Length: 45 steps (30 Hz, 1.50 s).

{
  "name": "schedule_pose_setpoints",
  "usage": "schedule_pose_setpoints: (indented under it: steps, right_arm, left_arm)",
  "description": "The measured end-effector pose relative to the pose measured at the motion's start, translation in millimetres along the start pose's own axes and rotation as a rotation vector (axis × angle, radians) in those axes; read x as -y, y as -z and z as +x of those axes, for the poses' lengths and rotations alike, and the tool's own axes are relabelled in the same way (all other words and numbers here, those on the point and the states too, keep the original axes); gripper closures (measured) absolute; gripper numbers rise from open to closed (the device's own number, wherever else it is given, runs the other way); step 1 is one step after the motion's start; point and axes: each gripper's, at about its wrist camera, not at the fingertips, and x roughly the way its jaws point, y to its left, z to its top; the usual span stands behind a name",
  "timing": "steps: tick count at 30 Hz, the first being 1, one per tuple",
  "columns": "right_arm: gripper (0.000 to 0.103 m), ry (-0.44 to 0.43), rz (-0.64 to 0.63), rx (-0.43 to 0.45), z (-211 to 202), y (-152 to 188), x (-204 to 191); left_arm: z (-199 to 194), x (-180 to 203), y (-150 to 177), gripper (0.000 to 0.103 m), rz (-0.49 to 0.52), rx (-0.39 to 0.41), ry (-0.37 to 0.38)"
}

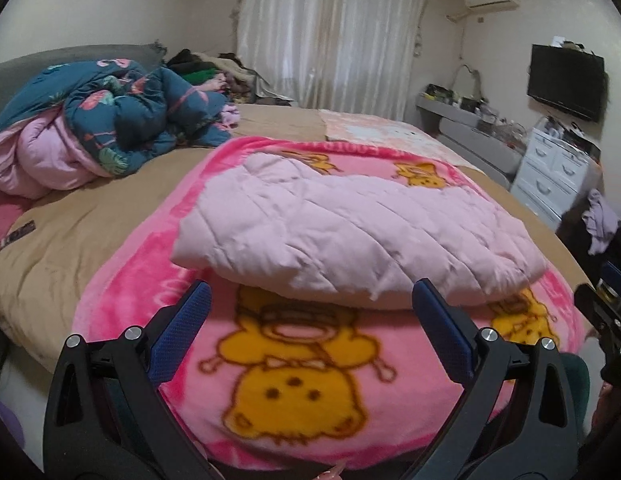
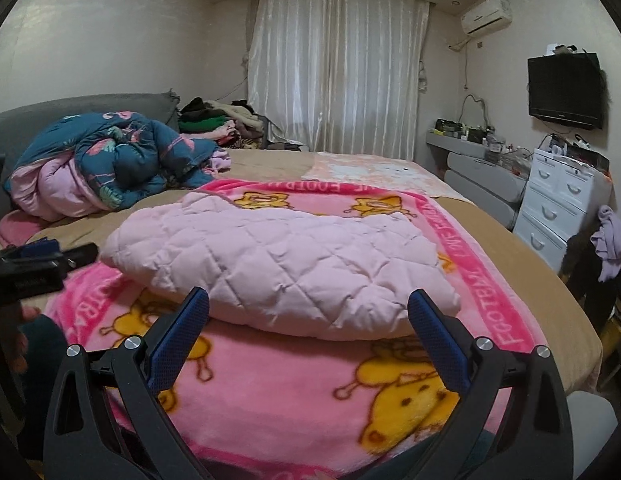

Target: Fold large clothes

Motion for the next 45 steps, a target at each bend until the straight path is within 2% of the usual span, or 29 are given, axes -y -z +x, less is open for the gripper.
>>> schedule_pose_setpoints:
  steps: [4,7,11,21,37,45]
  right_arm:
    - [0.004,-0.015,0.017,-0.018,-2.1,7.9,-2.6]
    - [0.004,0.003,0.054,-0.095,11.6,17.3,2.1]
    - [0.004,-0.045,0.151,-0.161,24.6,25.7,10.8]
    - [0.004,-0.064,0.103,-0.134,22.0,27.6,-3.0]
    - [0.004,-0.055,0.094,-0.136,22.9,29.8,-5.2]
    - [0.004,-0.039,0.081,-0.105,16.2,25.8,-5.3]
  left_arm:
    - [1.6,11.8,9.7,0.009,0.026,-0.012,0.018]
    - [4.8,16.9,15.9,0.009,0.033,-0.023,0.025]
    - [9.0,22.8,22.4,0.009,0.049,-0.038,0.029]
    - [12.7,29.2,27.5,0.009,0.072,-0.063,0.053]
    - [11.9,29.4,27.3,0.009,0.067,-0.061,0.036]
    - [11.7,29.2,26.1,0.009,0.067,-0.055,0.027]
